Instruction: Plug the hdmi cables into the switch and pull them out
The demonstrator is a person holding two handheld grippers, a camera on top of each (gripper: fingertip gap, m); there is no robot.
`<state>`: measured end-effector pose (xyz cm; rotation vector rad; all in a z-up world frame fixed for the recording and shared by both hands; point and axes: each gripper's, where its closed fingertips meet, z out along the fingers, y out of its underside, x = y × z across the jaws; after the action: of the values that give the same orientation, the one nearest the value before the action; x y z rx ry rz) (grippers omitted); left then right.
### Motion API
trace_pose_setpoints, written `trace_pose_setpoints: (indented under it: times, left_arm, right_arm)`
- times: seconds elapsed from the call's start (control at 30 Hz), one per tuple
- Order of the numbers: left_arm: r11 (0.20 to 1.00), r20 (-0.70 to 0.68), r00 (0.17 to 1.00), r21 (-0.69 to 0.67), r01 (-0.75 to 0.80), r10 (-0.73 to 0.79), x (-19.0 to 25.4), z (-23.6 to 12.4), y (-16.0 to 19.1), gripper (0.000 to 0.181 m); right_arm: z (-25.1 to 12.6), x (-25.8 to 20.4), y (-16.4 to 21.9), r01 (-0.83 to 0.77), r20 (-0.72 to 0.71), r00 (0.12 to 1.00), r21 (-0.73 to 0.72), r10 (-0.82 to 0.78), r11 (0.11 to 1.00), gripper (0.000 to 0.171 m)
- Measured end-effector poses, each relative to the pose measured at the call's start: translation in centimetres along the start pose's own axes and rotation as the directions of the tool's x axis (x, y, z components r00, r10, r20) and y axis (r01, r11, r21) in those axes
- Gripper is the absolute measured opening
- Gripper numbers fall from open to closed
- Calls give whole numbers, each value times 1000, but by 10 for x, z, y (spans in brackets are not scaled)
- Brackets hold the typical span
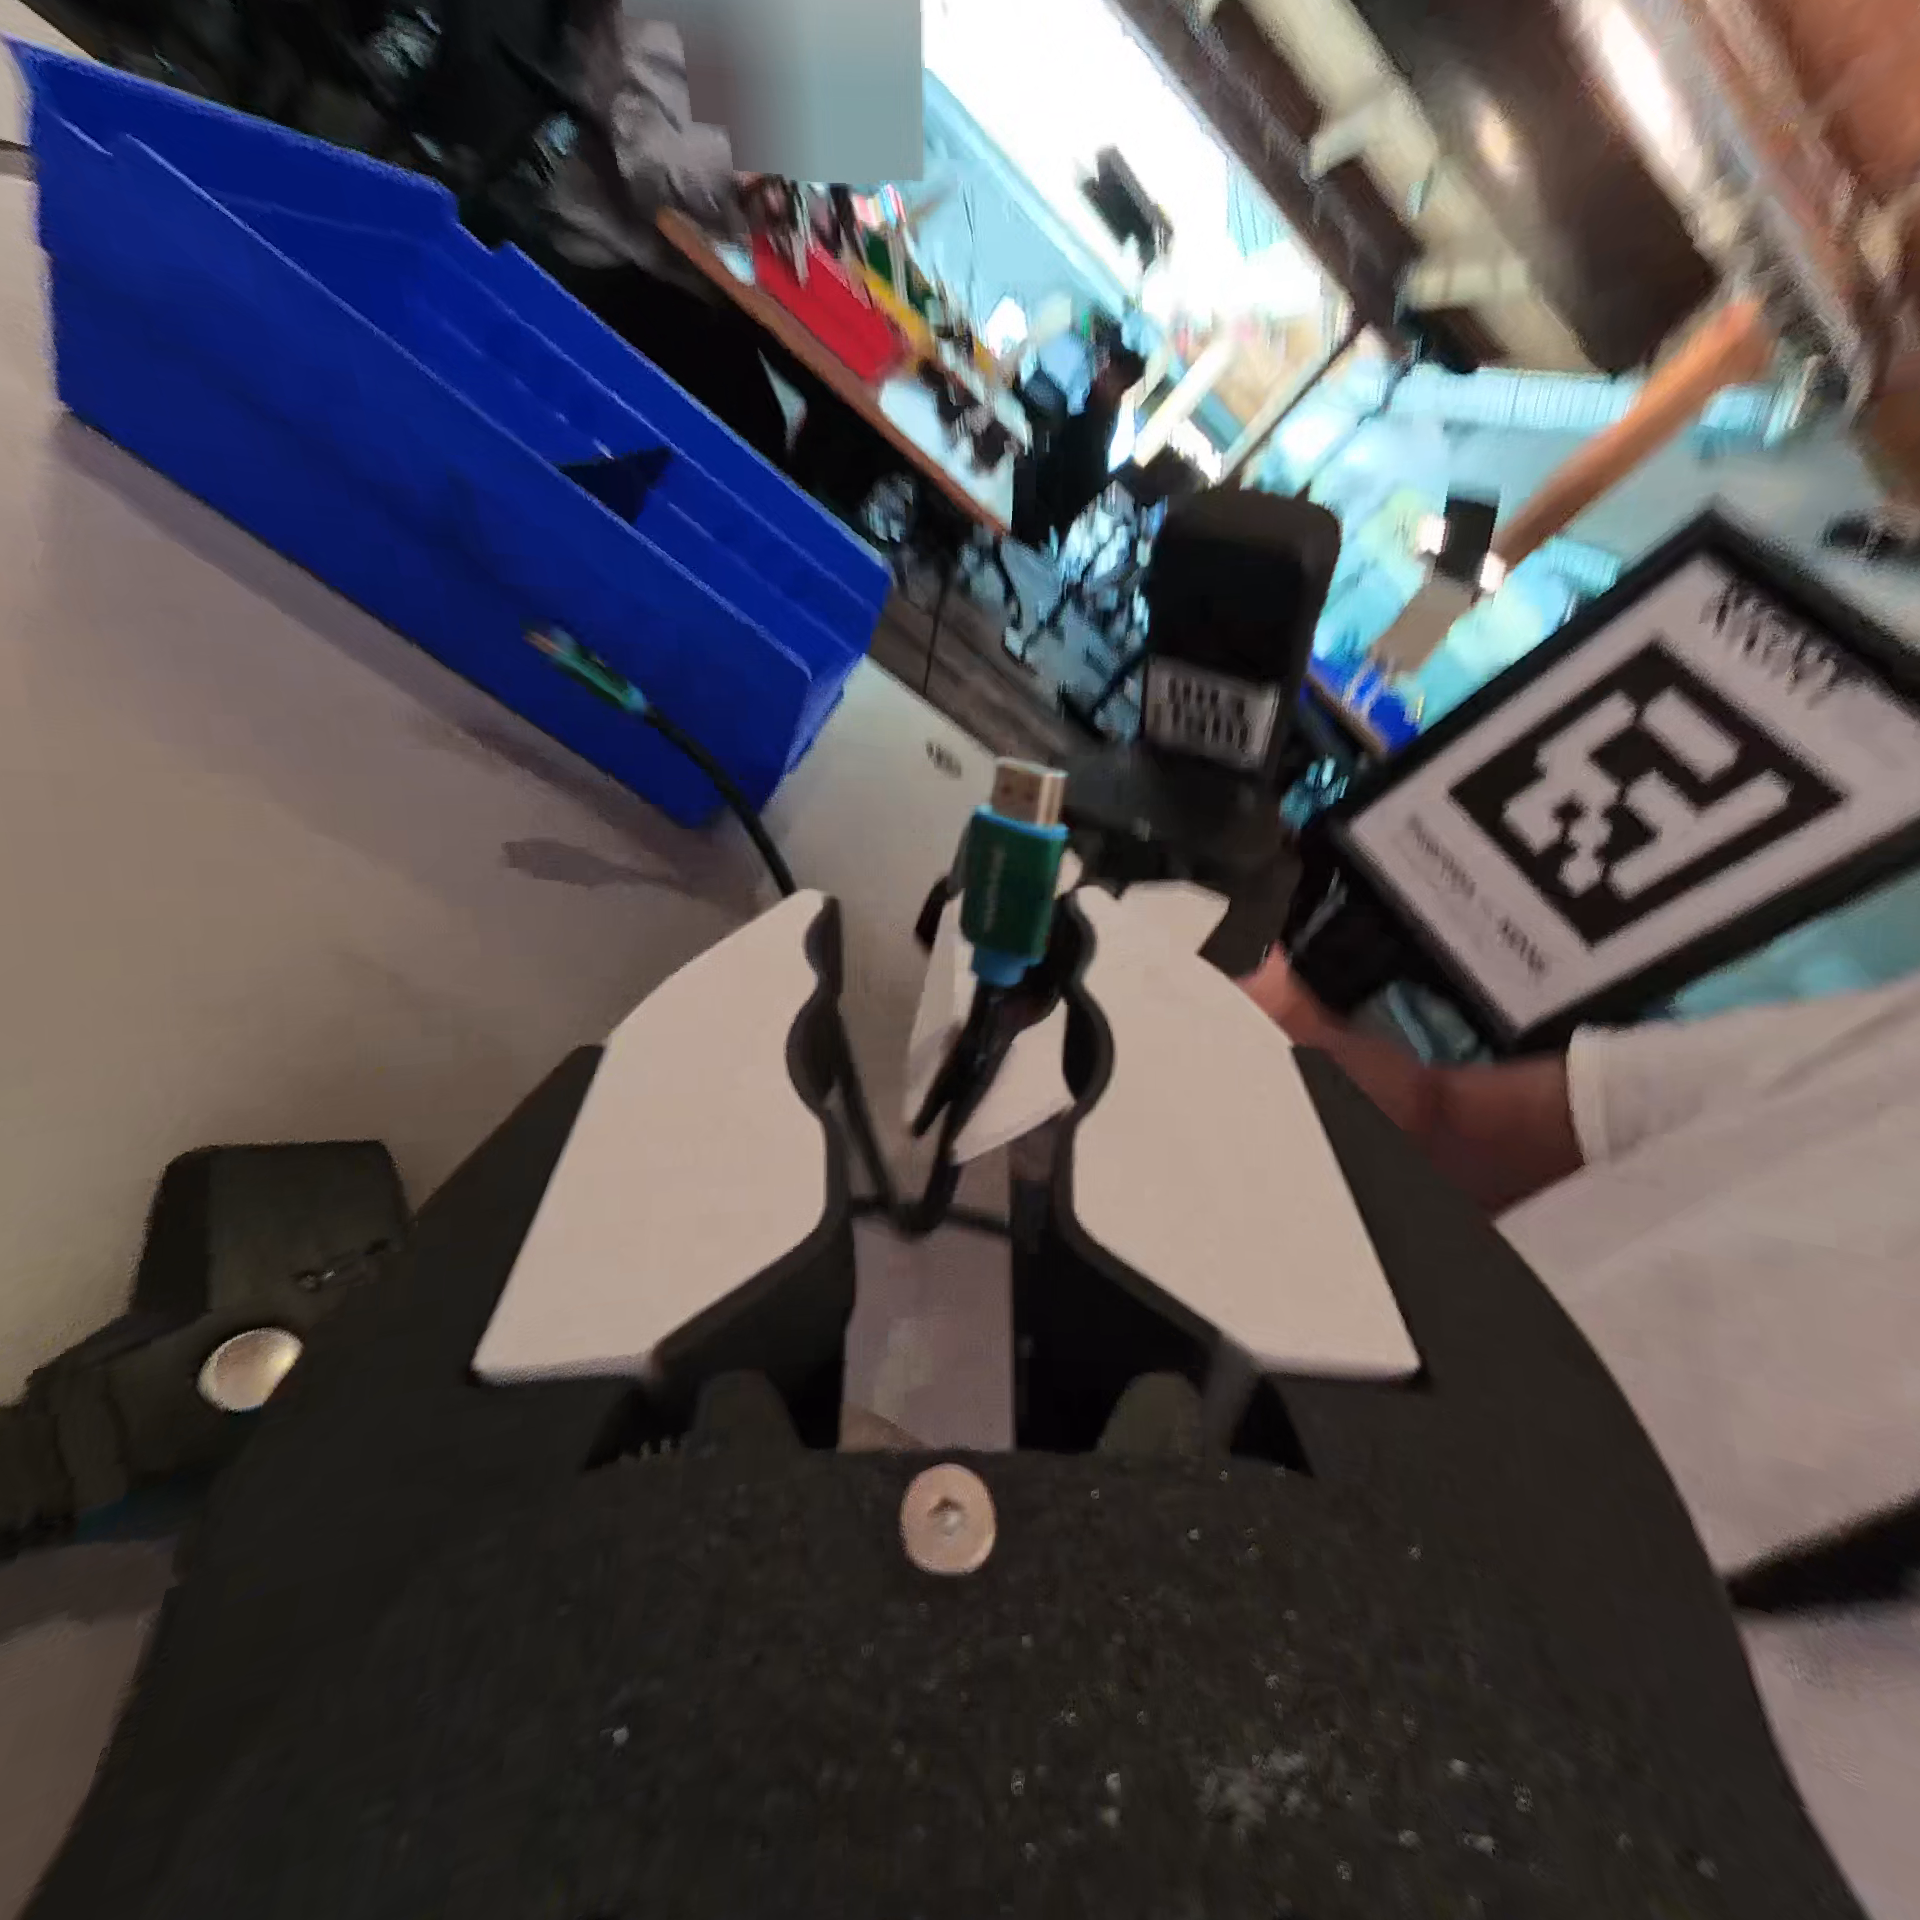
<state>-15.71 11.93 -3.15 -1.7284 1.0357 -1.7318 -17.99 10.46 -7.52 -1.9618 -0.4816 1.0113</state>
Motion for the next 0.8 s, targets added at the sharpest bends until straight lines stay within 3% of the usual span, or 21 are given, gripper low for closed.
trace_pose_setpoints:
  times: [0.03,0.13,0.27,0.37,0.43,0.7,0.8]
  left_arm:
    - [997,-5,999,-57,-52,52,0,-2,8,43]
    - [967,-41,980,-161,-199,195,8,-5,26,51]
    - [882,-100,927,-288,-374,360,24,-1,46,50]
    - [870,-117,922,-304,-387,370,27,4,50,43]
    - [876,-174,923,-295,-381,343,32,2,54,23]
    - [880,-119,936,-320,-352,331,18,-8,53,21]
    - [842,-91,926,-390,-372,367,11,-3,63,18]
  right_arm:
    - [-4,-5,7,39,44,998,-66,-36,997,5]
    - [-11,-13,28,131,118,987,-226,-107,965,6]
    - [-8,-25,42,186,191,973,-300,-132,936,6]
    - [-5,-34,50,217,238,961,-323,-143,921,5]
    - [-4,-36,53,228,251,957,-330,-148,916,6]
    - [-25,-18,32,249,207,959,-278,-196,928,6]
    - [-28,-7,37,320,142,947,-329,-288,889,6]
